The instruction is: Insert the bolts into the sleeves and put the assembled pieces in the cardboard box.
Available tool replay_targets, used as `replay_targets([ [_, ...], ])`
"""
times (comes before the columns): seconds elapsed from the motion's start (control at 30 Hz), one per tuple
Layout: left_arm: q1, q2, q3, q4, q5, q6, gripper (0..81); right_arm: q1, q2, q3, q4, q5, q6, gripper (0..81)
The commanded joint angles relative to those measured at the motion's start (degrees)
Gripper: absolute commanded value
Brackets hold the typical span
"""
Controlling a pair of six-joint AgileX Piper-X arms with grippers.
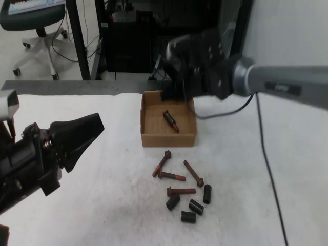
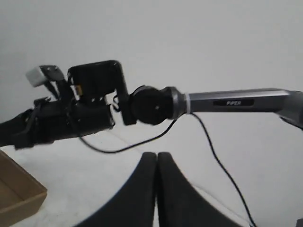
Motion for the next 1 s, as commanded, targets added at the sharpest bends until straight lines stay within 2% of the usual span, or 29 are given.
replay_targets([
  [0.0, 0.1, -0.8, -1.0, 2.9, 0.5, 2.1, 0.3, -0.7, -8.5, -0.7, 5.4, 0.3, -0.6, 0.8],
  [0.13, -1.3, -0.8, -4.7, 18.1, -0.2, 2.9, 0.3, -1.6, -16.0, 0.3, 17.3, 0.3, -4.0, 0.8],
  [0.23, -4.0, -0.8, -9.6, 31.2, -0.8, 8.1, 0.3, -2.4, -22.1, 3.8, 24.4, -0.6, -3.9, 0.8],
  [0.3, -6.6, -0.7, -14.0, 42.9, -5.2, 12.4, 0.3, -2.6, -27.4, 8.6, 24.3, -0.7, -3.9, 0.8],
  [0.4, -10.7, -0.6, -21.8, 63.7, -15.4, 25.0, 0.3, -2.9, -35.2, 16.0, 23.2, -0.7, -3.7, 0.8],
  [0.5, -15.1, 0.2, -29.1, 82.5, -25.6, 37.8, 0.3, -3.1, -43.7, 23.4, 23.1, -0.7, 0.0, 0.8],
  [0.57, -18.1, 1.8, -34.6, 93.0, -30.0, 42.3, 0.3, -3.1, -48.5, 28.4, 23.1, -0.7, 2.1, 0.8],
  [0.77, -23.4, 11.4, -50.7, 112.2, -35.2, 42.8, 0.3, -3.0, -61.1, 39.5, 25.2, -0.7, 5.2, 0.8],
  [0.97, -26.8, 24.2, -64.9, 124.4, -38.7, 42.8, 0.3, -3.0, -66.6, 43.7, 33.5, -0.7, 5.2, 0.8],
])
